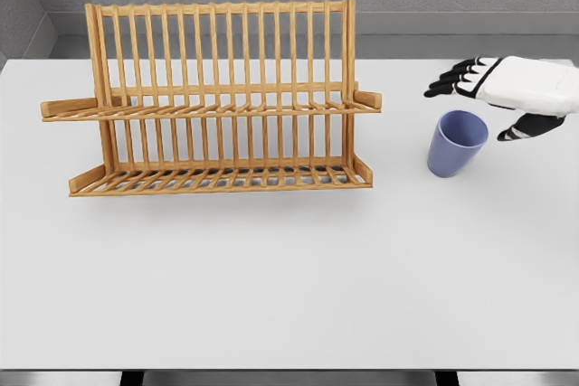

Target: Right arm put cup on second shelf

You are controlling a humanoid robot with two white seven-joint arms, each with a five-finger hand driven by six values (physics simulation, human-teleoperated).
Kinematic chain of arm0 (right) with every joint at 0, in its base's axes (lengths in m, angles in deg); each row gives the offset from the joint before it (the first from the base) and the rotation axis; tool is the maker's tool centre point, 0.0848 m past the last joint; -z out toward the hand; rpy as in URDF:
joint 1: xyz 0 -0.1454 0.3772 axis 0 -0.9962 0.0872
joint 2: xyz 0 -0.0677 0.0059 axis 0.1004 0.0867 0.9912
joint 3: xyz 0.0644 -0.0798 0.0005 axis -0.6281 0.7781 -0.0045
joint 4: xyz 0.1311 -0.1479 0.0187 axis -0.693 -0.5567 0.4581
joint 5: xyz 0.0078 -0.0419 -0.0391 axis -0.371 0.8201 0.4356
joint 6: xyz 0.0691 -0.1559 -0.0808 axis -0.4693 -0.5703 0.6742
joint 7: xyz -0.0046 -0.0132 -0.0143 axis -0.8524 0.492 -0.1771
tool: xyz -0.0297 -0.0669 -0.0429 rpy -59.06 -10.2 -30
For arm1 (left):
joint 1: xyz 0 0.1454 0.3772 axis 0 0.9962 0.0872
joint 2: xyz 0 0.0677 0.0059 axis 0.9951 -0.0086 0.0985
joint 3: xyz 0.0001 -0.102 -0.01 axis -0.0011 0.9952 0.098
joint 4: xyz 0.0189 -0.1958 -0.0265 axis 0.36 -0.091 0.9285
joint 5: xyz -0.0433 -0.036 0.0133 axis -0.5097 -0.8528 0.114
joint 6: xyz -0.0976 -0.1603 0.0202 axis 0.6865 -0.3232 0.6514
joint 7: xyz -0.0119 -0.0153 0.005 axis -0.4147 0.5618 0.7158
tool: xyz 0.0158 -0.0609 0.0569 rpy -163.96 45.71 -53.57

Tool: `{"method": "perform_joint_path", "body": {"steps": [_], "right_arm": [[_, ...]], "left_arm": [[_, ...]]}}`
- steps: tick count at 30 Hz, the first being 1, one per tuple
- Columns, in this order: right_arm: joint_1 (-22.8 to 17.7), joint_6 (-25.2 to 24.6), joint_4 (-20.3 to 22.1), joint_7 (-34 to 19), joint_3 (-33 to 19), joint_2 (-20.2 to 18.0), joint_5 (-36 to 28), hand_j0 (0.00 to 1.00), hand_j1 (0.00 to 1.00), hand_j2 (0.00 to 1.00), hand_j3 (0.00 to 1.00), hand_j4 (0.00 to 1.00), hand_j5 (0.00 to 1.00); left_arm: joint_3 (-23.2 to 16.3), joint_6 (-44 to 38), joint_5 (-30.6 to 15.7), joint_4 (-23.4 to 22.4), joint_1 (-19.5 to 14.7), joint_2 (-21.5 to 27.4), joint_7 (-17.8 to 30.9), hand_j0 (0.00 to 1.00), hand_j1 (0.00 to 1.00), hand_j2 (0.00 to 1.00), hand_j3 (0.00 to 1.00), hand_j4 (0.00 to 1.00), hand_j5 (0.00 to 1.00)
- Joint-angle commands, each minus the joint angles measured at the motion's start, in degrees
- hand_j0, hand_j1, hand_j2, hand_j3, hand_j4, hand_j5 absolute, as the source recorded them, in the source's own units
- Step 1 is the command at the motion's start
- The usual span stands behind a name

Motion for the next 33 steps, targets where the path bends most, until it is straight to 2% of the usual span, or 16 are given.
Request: {"method": "perform_joint_path", "body": {"steps": [1, 8, 11, 19, 33], "right_arm": [[0.0, -0.16, -1.64, -0.08, 1.47, 0.38, 0.0, 1.0, 1.0, 1.0, 1.0, 1.0, 1.0], [0.0, -0.16, -4.37, -0.08, 3.93, 1.35, 0.62, 1.0, 1.0, 1.0, 1.0, 1.0, 1.0], [0.18, -0.16, -7.44, -0.08, 5.52, 2.31, 1.14, 1.0, 1.0, 1.0, 1.0, 1.0, 1.0], [4.04, -0.16, -12.1, -0.08, 8.77, 4.51, 2.81, 1.0, 1.0, 1.0, 1.0, 1.0, 1.0], [6.77, -0.16, -16.85, -0.08, 12.2, 7.23, 2.9, 1.0, 1.0, 1.0, 1.0, 1.0, 1.0]], "left_arm": [[0.02, 0.0, 0.03, 0.01, 0.0, 0.01, 0.01, 1.0, 1.0, 1.0, 1.0, 1.0, 1.0], [0.02, 0.0, 0.03, 0.01, 0.0, 0.01, 0.01, 1.0, 1.0, 1.0, 1.0, 1.0, 1.0], [0.02, 0.0, 0.03, 0.01, 0.0, 0.01, 0.01, 1.0, 1.0, 1.0, 1.0, 1.0, 1.0], [-0.06, 0.0, 0.03, 0.01, 0.0, 0.01, 0.01, 1.0, 1.0, 1.0, 1.0, 1.0, 1.0], [0.02, -0.08, 0.03, 0.01, -0.09, 0.01, 0.01, 1.0, 1.0, 1.0, 1.0, 1.0, 1.0]]}}
